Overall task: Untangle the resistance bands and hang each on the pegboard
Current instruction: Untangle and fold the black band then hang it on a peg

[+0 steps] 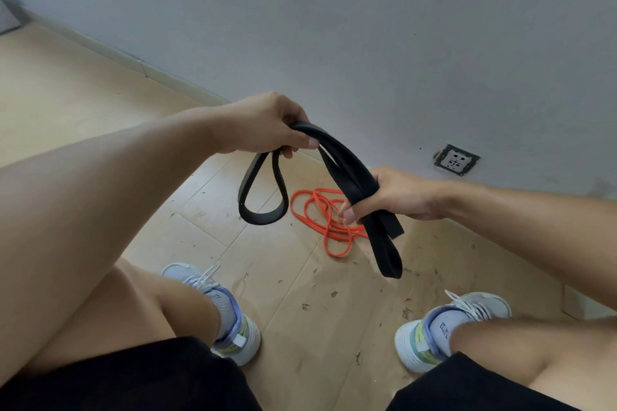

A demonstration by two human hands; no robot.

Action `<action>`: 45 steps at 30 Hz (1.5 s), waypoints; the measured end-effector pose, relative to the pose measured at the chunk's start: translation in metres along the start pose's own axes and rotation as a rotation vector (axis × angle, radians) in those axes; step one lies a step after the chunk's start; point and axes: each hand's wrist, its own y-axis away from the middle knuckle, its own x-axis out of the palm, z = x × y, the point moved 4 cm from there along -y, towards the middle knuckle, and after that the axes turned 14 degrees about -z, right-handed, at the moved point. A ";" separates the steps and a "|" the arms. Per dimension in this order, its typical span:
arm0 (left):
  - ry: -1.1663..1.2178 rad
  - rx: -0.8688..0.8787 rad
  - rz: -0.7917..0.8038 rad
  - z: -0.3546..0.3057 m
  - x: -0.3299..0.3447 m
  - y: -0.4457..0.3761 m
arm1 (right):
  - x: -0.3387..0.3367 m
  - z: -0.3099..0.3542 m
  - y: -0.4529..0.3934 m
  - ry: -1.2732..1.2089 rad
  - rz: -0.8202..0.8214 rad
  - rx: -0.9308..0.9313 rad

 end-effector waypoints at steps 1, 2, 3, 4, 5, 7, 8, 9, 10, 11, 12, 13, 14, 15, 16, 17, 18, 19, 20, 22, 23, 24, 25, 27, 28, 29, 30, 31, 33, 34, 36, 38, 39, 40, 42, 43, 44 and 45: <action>0.000 -0.010 0.018 0.002 0.000 0.000 | 0.000 0.000 0.000 -0.021 0.005 0.010; 0.006 -0.023 0.038 0.003 0.000 0.001 | 0.000 -0.001 0.001 -0.040 0.016 0.019; 0.012 -0.033 0.060 0.005 0.000 0.001 | -0.001 0.000 0.001 -0.043 0.024 0.025; 0.012 -0.040 0.082 0.006 0.000 0.002 | -0.001 0.000 0.002 -0.041 0.034 0.029; 0.006 -0.042 0.102 0.007 0.000 0.003 | -0.001 0.002 0.003 -0.042 0.038 0.030; -0.011 -0.039 0.136 0.010 0.000 0.004 | -0.003 0.004 0.004 -0.063 0.054 0.036; -0.018 -0.036 0.150 0.012 -0.001 0.005 | -0.003 0.004 0.004 -0.074 0.067 0.041; -0.028 -0.033 0.163 0.013 -0.001 0.005 | -0.003 0.005 0.006 -0.079 0.082 0.047; -0.040 -0.032 0.179 0.013 -0.002 0.006 | -0.003 0.005 0.006 -0.083 0.111 0.054; -0.049 -0.033 0.197 0.015 -0.002 0.006 | -0.002 0.004 0.006 -0.083 0.129 0.066; -0.052 -0.037 0.217 0.015 -0.003 0.007 | -0.002 0.004 0.006 -0.089 0.145 0.075; -0.042 -0.044 0.237 0.016 -0.003 0.008 | -0.002 0.004 0.006 -0.098 0.153 0.089; -0.020 -0.053 0.254 0.016 -0.003 0.008 | -0.002 0.003 0.005 -0.108 0.160 0.099; 0.015 -0.062 0.269 0.016 -0.003 0.009 | -0.001 0.003 0.006 -0.109 0.164 0.105; 0.058 -0.072 0.280 0.015 -0.002 0.010 | -0.001 0.002 0.006 -0.103 0.163 0.104; 0.105 -0.082 0.288 0.013 -0.002 0.011 | 0.000 0.002 0.006 -0.095 0.162 0.100; 0.154 -0.094 0.295 0.011 -0.002 0.012 | 0.000 0.001 0.005 -0.092 0.159 0.098; 0.202 -0.108 0.301 0.010 -0.001 0.013 | 0.000 0.001 0.005 -0.094 0.158 0.100; 0.250 -0.126 0.308 0.009 -0.001 0.013 | -0.001 0.000 0.004 -0.100 0.154 0.102; 0.329 -0.167 0.321 0.007 0.001 0.014 | -0.002 -0.002 0.002 -0.107 0.147 0.107; 0.353 -0.183 0.328 0.006 0.001 0.015 | -0.002 -0.003 0.001 -0.109 0.149 0.109; 0.373 -0.194 0.335 0.005 0.002 0.015 | -0.002 -0.003 0.000 -0.110 0.155 0.108; 0.390 -0.204 0.341 0.004 0.003 0.015 | -0.002 -0.003 0.000 -0.107 0.163 0.104; 0.408 -0.215 0.344 0.002 0.003 0.015 | -0.001 -0.003 0.000 -0.086 0.184 0.076; 0.404 -0.215 0.340 0.003 0.003 0.015 | -0.001 -0.003 0.000 -0.074 0.192 0.061; 0.389 -0.209 0.336 0.004 0.003 0.015 | -0.001 -0.002 0.001 -0.066 0.196 0.053; 0.362 -0.195 0.332 0.006 0.004 0.014 | -0.001 -0.001 0.001 -0.069 0.185 0.052; 0.320 -0.170 0.328 0.007 0.005 0.014 | -0.001 0.001 0.002 -0.078 0.157 0.054; 0.211 -0.111 0.329 0.007 0.011 0.015 | -0.004 0.008 0.003 -0.057 0.083 0.032; 0.171 -0.093 0.335 0.006 0.015 0.016 | -0.005 0.013 0.003 -0.012 0.046 0.000; 0.121 -0.083 0.341 0.002 0.027 0.018 | -0.006 0.027 0.006 0.095 0.019 -0.083; 0.045 -0.051 0.325 -0.004 0.037 0.017 | -0.005 0.036 0.008 0.167 0.026 -0.131; -0.010 -0.024 0.311 -0.007 0.041 0.016 | -0.005 0.038 0.010 0.183 0.018 -0.139; -0.064 0.003 0.300 -0.010 0.043 0.015 | -0.006 0.038 0.010 0.191 0.012 -0.143; -0.131 0.036 0.290 -0.015 0.046 0.012 | -0.010 0.037 0.012 0.203 0.027 -0.114; -0.137 0.050 0.287 -0.017 0.047 0.011 | -0.014 0.036 0.014 0.204 0.043 -0.085; -0.133 0.064 0.282 -0.019 0.047 0.010 | -0.017 0.034 0.015 0.197 0.063 -0.060; -0.121 0.074 0.281 -0.022 0.047 0.009 | -0.021 0.031 0.016 0.187 0.085 -0.042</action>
